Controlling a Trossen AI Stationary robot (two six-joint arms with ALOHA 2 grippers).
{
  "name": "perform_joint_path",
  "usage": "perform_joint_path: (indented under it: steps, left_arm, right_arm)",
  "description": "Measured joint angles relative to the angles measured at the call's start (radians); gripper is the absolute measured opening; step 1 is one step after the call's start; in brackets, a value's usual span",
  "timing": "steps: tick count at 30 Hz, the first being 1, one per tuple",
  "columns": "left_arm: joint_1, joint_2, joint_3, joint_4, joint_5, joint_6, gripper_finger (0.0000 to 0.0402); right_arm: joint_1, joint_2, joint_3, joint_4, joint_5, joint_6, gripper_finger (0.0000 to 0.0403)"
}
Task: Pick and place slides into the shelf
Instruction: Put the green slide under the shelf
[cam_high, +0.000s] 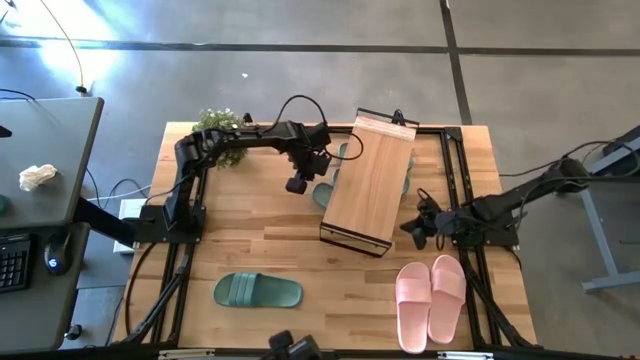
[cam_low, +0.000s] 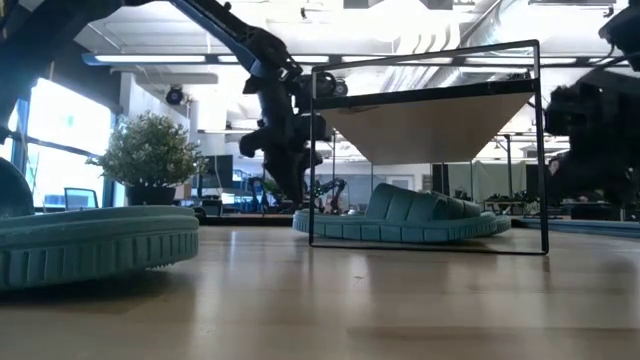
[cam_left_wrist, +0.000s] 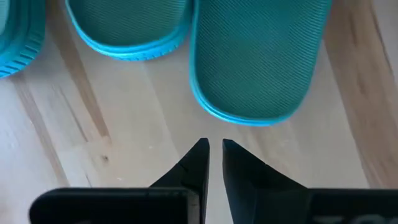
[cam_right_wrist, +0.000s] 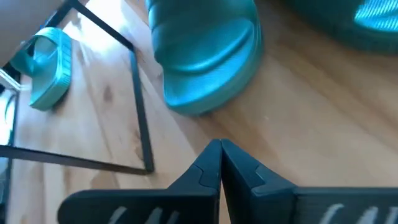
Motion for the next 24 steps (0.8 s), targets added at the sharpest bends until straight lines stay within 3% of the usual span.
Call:
perform_joint_path:
  steps: [6, 13, 19, 24]
  left_arm:
    - [0.002, 0.002, -0.061, 0.023, 0.004, -0.005, 0.0030]
    - [0.000, 0.003, -0.122, 0.111, 0.024, -0.066, 0.0024]
    - [-0.006, 0.003, -0.134, 0.155, 0.039, -0.091, 0.0024]
    - [-0.032, 0.003, -0.134, 0.161, 0.075, -0.099, 0.0024]
  right_arm:
    - [0.021, 0.079, 0.016, 0.081, 0.101, -0.101, 0.0000]
    - [0.021, 0.183, 0.016, 0.224, 0.079, -0.269, 0.0000]
    - [0.021, 0.267, 0.016, 0.255, 0.114, -0.251, 0.0000]
    - [0.021, 0.338, 0.016, 0.362, 0.047, -0.247, 0.0000]
